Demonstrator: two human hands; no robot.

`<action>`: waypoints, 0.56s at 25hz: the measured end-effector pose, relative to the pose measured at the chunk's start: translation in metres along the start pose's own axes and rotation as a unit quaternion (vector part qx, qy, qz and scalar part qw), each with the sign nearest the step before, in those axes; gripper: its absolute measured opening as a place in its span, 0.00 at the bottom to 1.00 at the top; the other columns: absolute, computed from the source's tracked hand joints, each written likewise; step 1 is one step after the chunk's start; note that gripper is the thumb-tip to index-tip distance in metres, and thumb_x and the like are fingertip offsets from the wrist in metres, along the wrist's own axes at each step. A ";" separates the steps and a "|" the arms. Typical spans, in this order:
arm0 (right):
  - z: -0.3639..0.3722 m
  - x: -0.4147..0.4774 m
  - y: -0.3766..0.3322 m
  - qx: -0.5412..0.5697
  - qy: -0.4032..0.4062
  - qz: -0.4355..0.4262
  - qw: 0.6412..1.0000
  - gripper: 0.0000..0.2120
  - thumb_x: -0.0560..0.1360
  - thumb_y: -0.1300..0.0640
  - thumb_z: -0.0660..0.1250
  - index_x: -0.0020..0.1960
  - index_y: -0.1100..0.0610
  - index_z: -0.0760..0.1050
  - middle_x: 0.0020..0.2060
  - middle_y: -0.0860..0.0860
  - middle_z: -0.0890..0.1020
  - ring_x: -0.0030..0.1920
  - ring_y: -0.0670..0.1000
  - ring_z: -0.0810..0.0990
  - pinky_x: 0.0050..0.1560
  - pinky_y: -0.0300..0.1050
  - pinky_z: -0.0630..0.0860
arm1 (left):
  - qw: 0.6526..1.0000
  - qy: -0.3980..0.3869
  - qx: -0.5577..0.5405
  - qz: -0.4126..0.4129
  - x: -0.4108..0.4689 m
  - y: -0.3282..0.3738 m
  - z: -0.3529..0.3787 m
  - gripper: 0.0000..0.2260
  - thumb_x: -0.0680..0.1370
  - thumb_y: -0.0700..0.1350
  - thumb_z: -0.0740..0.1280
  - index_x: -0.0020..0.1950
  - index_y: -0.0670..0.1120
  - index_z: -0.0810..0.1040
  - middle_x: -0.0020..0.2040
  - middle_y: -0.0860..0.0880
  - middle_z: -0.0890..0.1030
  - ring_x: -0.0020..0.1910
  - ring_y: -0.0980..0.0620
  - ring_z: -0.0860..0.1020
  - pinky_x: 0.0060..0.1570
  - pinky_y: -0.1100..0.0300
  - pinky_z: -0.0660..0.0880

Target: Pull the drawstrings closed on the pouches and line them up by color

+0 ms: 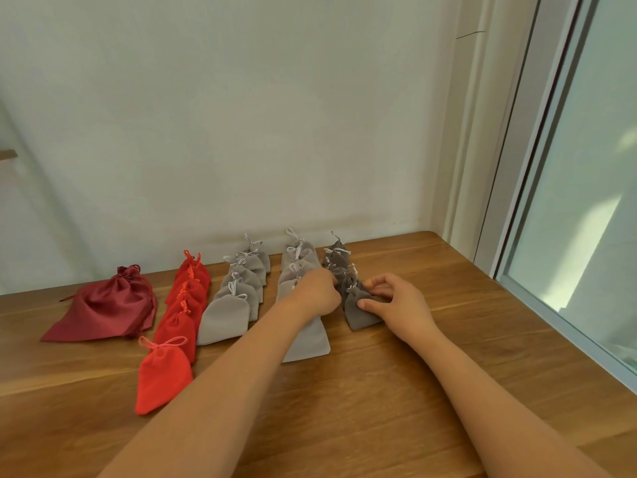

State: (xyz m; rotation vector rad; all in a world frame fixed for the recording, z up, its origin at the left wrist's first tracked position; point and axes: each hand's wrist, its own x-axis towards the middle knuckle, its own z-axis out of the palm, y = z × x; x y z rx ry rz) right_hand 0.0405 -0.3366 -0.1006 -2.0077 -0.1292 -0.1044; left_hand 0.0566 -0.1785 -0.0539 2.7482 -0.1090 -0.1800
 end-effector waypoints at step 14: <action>-0.006 -0.003 0.000 0.040 0.057 -0.010 0.998 0.07 0.74 0.51 0.70 0.51 0.47 0.76 0.49 0.42 0.80 0.51 0.40 0.77 0.46 0.32 0.68 | 0.990 0.107 -0.089 -0.016 -0.015 0.001 -0.002 0.13 0.78 0.33 0.60 0.59 0.43 0.76 0.58 0.45 0.76 0.60 0.48 0.75 0.53 0.61 0.71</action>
